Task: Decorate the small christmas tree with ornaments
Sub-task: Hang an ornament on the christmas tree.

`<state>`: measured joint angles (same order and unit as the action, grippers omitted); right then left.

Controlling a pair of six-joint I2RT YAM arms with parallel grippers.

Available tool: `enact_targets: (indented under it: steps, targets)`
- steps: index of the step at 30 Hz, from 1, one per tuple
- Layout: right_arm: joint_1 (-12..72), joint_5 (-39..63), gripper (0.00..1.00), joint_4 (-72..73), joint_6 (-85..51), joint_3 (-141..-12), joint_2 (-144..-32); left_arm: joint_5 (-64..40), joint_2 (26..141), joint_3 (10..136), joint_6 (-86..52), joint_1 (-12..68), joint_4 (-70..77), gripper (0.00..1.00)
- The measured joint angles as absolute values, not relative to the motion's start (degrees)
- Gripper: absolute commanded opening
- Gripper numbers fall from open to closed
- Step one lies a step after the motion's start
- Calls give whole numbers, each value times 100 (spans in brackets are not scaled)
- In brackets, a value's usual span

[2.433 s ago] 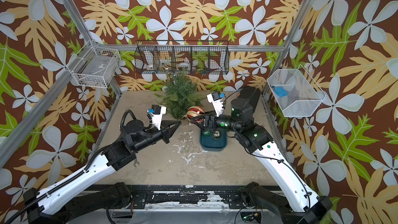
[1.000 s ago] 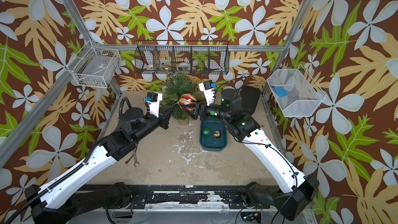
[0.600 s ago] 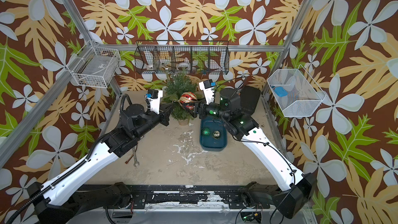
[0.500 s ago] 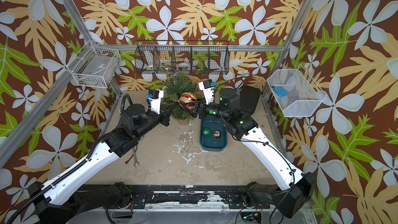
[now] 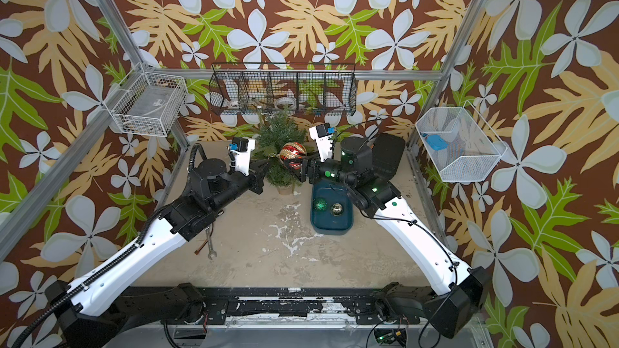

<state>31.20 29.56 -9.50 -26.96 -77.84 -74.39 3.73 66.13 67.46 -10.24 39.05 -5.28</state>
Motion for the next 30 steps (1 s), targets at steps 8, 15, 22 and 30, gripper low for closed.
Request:
enact_targets:
  steps: [8, 15, 22, 30]
  targets:
    - [3120, 2853, 74, -943, -2679, -7712, -7441, 314, 6685, 6777, -1017, 3885, -545, 0]
    - [3120, 2832, 74, -937, -2674, -7651, -7448, 294, 6692, 6777, -1002, 3837, -550, 0]
    - [3120, 2810, 74, -906, -2674, -7623, -7476, 290, 6742, 6777, -1000, 3813, -548, 0]
    - [3120, 2808, 74, -878, -2676, -7620, -7489, 252, 6792, 6816, -1000, 3804, -554, 0]
